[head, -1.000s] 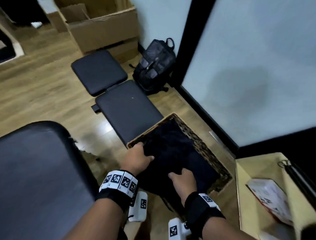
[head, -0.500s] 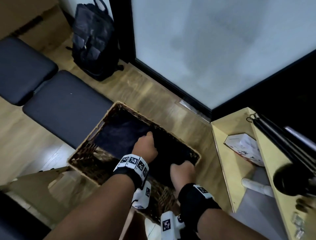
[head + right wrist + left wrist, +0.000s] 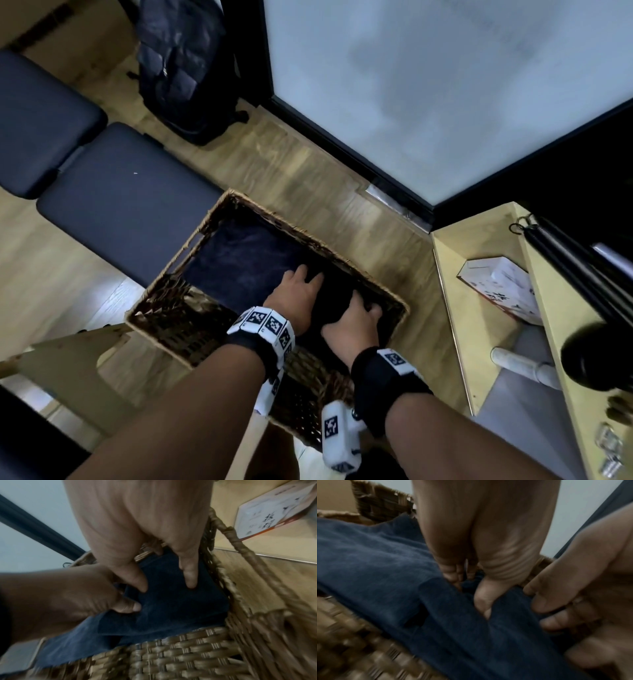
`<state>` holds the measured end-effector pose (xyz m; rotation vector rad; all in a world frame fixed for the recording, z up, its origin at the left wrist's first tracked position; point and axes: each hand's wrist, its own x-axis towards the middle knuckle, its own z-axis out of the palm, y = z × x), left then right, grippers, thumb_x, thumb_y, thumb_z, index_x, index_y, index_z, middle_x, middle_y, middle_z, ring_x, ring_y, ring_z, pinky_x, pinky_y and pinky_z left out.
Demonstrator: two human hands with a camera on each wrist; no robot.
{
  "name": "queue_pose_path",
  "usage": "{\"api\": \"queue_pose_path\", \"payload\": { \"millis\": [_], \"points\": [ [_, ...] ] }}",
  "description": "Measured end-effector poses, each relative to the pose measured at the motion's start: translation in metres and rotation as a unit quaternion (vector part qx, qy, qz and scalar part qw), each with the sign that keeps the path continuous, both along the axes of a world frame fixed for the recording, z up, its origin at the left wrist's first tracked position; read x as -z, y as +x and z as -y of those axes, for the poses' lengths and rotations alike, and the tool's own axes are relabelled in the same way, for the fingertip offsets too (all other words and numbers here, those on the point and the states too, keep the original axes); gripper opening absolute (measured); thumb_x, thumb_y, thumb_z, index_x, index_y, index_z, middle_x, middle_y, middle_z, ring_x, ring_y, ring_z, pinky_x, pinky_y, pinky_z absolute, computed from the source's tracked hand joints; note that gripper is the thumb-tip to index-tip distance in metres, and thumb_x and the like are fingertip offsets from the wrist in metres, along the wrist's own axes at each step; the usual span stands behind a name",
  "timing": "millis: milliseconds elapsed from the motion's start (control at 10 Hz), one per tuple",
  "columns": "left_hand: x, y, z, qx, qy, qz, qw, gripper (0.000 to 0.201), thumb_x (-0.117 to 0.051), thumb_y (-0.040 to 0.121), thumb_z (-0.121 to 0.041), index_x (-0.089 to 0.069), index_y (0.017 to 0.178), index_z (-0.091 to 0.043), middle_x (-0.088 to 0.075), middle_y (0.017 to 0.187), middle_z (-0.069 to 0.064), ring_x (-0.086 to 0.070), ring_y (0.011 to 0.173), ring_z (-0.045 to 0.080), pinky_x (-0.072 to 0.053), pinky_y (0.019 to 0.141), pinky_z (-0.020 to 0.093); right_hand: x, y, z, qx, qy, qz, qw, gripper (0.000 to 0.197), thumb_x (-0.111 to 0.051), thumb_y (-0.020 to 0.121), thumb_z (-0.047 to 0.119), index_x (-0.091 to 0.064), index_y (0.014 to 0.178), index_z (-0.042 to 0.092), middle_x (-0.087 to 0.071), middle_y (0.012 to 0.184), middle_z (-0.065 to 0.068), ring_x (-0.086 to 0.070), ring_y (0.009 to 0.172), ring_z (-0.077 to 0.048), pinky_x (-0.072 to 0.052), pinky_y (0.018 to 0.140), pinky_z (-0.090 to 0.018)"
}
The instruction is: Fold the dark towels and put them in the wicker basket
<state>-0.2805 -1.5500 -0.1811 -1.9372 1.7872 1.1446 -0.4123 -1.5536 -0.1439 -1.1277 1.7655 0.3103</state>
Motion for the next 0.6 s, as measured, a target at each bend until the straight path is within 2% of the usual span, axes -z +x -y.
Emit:
{"api": "queue_pose_path", "payload": {
  "millis": [100, 200, 300, 400, 500, 600],
  "points": [
    [0.012, 0.006, -0.001, 0.011, 0.031, -0.018, 0.999, 0.102, -0.069, 0.08, -0.005, -0.005, 0.158, -0.023, -0.006, 0.161, 0.014, -0.017, 0.144, 0.033, -0.038, 0.113, 0.042, 0.01, -0.001, 0.013, -0.02, 0.04, 0.007, 0.999, 0.087, -0.073, 0.08, 0.019, -0.027, 0.154, 0.025, -0.007, 0.157, -0.016, -0.05, 0.126, -0.039, -0.044, 0.105, -0.031],
    [0.012, 0.009, -0.006, -0.009, 0.026, -0.038, 0.999, 0.099, -0.069, 0.081, -0.006, -0.01, 0.158, -0.021, -0.005, 0.163, 0.012, -0.015, 0.149, 0.031, -0.035, 0.115, 0.039, 0.007, -0.003, 0.014, -0.03, 0.032, 0.019, 0.999, 0.083, -0.073, 0.081, 0.021, -0.031, 0.153, 0.024, -0.015, 0.152, -0.017, -0.052, 0.122, -0.039, -0.043, 0.101, -0.029],
    [-0.002, 0.013, -0.023, -0.06, -0.015, -0.059, 0.996, 0.076, -0.064, 0.08, -0.005, -0.035, 0.15, -0.013, -0.02, 0.16, 0.01, -0.026, 0.146, 0.028, -0.039, 0.112, 0.037, -0.007, -0.012, 0.01, -0.069, 0.027, 0.049, 0.996, 0.069, -0.073, 0.084, 0.025, -0.045, 0.146, 0.018, -0.034, 0.147, -0.016, -0.054, 0.121, -0.035, -0.044, 0.103, -0.03],
    [-0.01, 0.015, -0.038, -0.102, -0.047, -0.072, 0.991, 0.046, -0.059, 0.078, -0.009, -0.061, 0.125, -0.008, -0.043, 0.144, 0.009, -0.045, 0.132, 0.027, -0.046, 0.104, 0.036, -0.016, -0.02, 0.004, -0.081, 0.053, 0.069, 0.993, 0.051, -0.071, 0.086, 0.025, -0.059, 0.132, 0.005, -0.058, 0.131, -0.017, -0.06, 0.113, -0.032, -0.05, 0.102, -0.041],
    [-0.037, 0.011, -0.063, -0.158, -0.072, -0.063, 0.983, 0.025, -0.055, 0.081, -0.014, -0.068, 0.102, -0.007, -0.06, 0.116, 0.009, -0.059, 0.111, 0.028, -0.048, 0.094, 0.033, -0.031, -0.039, -0.008, -0.12, 0.065, 0.114, 0.984, 0.044, -0.069, 0.088, 0.029, -0.064, 0.119, -0.002, -0.069, 0.102, -0.01, -0.066, 0.099, -0.026, -0.052, 0.098, -0.049],
    [-0.055, 0.009, -0.08, -0.215, -0.068, -0.056, 0.973, 0.026, -0.055, 0.087, -0.015, -0.068, 0.109, -0.009, -0.066, 0.115, 0.012, -0.061, 0.111, 0.03, -0.047, 0.094, 0.032, -0.049, -0.048, -0.013, -0.16, 0.036, 0.121, 0.979, 0.036, -0.069, 0.088, 0.03, -0.068, 0.119, 0.012, -0.071, 0.104, 0.0, -0.066, 0.101, -0.018, -0.055, 0.092, -0.035]
  ]
}}
